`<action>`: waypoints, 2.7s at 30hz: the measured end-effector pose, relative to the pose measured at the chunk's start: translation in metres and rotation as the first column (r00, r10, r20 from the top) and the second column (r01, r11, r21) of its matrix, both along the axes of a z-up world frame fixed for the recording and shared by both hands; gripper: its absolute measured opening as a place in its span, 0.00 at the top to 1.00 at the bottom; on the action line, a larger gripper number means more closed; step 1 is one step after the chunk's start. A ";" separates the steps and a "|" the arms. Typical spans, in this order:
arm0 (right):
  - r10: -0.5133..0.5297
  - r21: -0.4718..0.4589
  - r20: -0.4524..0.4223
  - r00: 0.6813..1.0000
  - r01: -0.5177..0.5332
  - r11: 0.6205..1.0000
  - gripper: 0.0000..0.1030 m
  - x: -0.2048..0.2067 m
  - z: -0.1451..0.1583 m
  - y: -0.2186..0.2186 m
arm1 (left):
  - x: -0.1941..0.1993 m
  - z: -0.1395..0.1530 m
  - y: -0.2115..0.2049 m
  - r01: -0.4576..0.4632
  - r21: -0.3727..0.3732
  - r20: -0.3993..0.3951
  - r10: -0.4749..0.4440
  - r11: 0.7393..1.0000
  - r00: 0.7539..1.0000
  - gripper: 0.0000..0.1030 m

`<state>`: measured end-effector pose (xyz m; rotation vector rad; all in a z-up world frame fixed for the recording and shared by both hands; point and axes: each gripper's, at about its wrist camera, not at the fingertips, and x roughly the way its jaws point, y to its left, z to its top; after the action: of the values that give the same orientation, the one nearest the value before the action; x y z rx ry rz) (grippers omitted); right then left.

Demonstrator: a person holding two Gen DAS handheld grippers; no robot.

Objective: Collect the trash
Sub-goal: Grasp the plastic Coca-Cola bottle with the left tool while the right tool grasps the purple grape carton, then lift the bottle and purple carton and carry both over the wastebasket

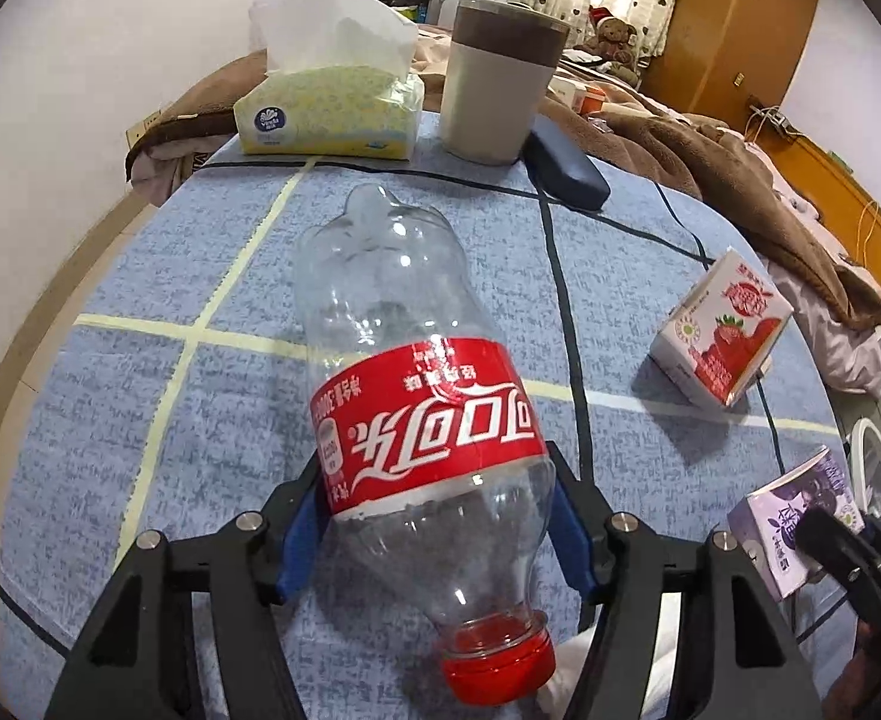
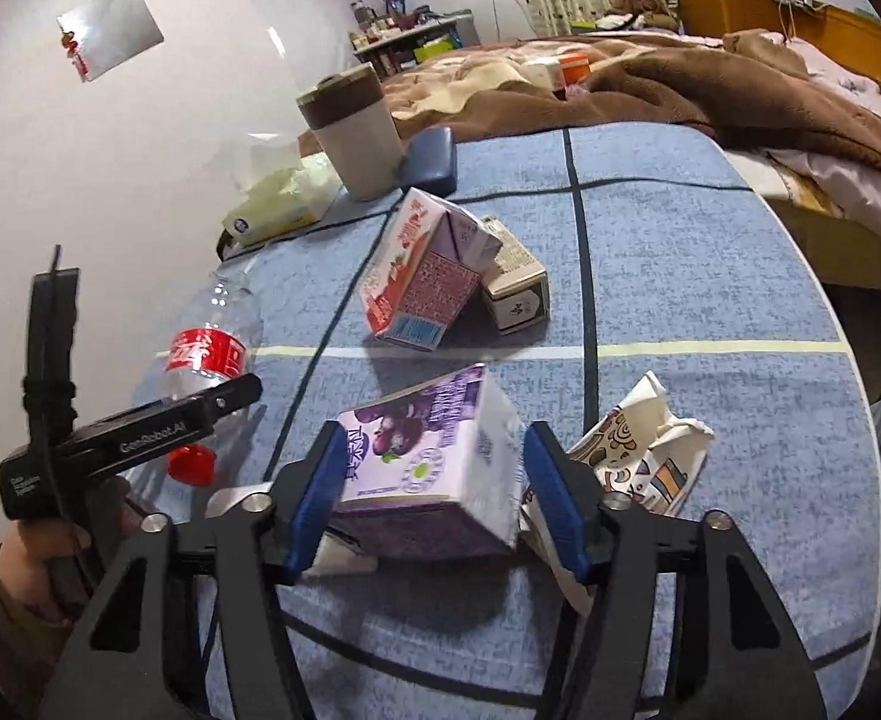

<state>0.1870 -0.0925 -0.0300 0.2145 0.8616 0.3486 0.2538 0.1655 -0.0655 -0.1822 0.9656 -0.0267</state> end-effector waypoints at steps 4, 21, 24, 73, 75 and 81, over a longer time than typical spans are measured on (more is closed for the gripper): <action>0.021 -0.027 0.061 0.998 -0.020 0.999 0.53 -0.013 0.008 0.002 | -0.004 0.001 0.002 -0.001 0.005 0.004 0.001 1.000 1.000 0.35; 0.053 -0.061 0.173 0.983 -0.043 0.997 0.92 -0.041 0.019 -0.011 | -0.008 0.002 0.012 -0.029 0.002 0.024 0.029 1.000 0.999 0.36; 0.087 -0.060 0.132 0.987 -0.080 0.995 0.92 -0.040 0.017 -0.014 | -0.015 0.006 0.009 -0.015 -0.008 0.042 0.015 1.000 0.999 0.36; 0.223 -0.166 0.194 0.955 -0.192 0.967 0.41 -0.051 0.034 -0.028 | -0.075 0.048 -0.018 0.015 0.041 0.132 -0.020 0.999 0.991 0.36; 0.203 -0.154 0.212 0.956 -0.173 0.973 0.41 -0.052 0.037 -0.034 | -0.079 0.053 -0.025 0.032 0.036 0.143 -0.037 0.999 0.989 0.36; 0.135 -0.136 0.259 0.956 -0.103 0.985 0.41 -0.063 0.047 -0.058 | -0.093 0.070 -0.057 0.095 0.050 0.184 -0.103 0.994 0.978 0.36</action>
<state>0.1236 -0.1507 0.0174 0.0008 0.6267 0.4259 0.1610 0.1083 0.0042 -0.0914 0.7870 -0.1135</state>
